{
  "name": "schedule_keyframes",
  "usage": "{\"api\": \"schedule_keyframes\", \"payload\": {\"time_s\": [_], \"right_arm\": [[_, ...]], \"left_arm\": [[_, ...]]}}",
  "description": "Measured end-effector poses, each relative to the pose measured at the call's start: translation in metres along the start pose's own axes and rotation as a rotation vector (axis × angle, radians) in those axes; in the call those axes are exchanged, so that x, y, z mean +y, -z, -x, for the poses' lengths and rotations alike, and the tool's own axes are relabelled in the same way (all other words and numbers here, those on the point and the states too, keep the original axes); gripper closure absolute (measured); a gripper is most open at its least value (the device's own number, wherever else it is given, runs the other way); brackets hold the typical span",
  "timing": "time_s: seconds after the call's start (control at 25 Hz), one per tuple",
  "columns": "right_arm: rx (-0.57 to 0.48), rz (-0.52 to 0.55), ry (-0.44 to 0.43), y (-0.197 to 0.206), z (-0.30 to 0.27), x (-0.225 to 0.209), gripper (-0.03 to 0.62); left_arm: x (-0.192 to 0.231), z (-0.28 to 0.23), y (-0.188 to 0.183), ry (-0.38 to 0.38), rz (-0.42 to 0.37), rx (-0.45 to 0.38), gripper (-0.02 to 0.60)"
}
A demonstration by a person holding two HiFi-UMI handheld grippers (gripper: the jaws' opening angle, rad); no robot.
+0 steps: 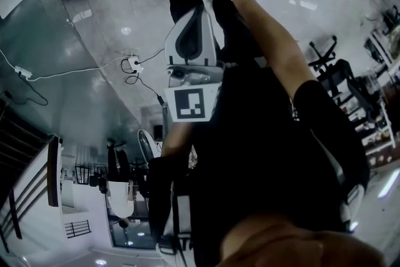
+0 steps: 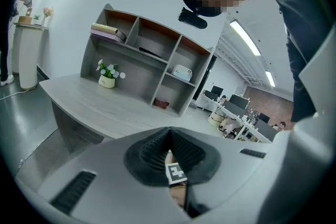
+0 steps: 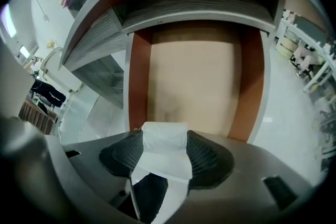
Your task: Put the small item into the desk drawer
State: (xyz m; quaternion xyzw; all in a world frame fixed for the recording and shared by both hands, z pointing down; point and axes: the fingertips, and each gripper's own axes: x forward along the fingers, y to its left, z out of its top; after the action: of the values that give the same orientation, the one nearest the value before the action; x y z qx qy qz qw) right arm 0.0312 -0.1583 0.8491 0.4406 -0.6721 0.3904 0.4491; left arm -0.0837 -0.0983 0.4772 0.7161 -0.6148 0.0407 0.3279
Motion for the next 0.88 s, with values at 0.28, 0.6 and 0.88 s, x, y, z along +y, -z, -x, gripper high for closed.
{"api": "schedule_keyframes", "payload": {"time_s": [0.28, 0.6, 0.88], "right_arm": [[0.033, 0.000, 0.012, 0.005, -0.016, -0.001, 0.338], [0.068, -0.009, 0.022, 0.007, -0.027, -0.003, 0.338], [0.084, -0.028, 0.027, 0.009, -0.032, -0.006, 0.338]], "left_arm": [[0.010, -0.005, 0.005, -0.008, 0.010, 0.012, 0.583], [0.012, -0.011, 0.007, -0.006, 0.018, 0.024, 0.583], [0.014, -0.013, 0.005, -0.008, 0.021, 0.020, 0.583]]}}
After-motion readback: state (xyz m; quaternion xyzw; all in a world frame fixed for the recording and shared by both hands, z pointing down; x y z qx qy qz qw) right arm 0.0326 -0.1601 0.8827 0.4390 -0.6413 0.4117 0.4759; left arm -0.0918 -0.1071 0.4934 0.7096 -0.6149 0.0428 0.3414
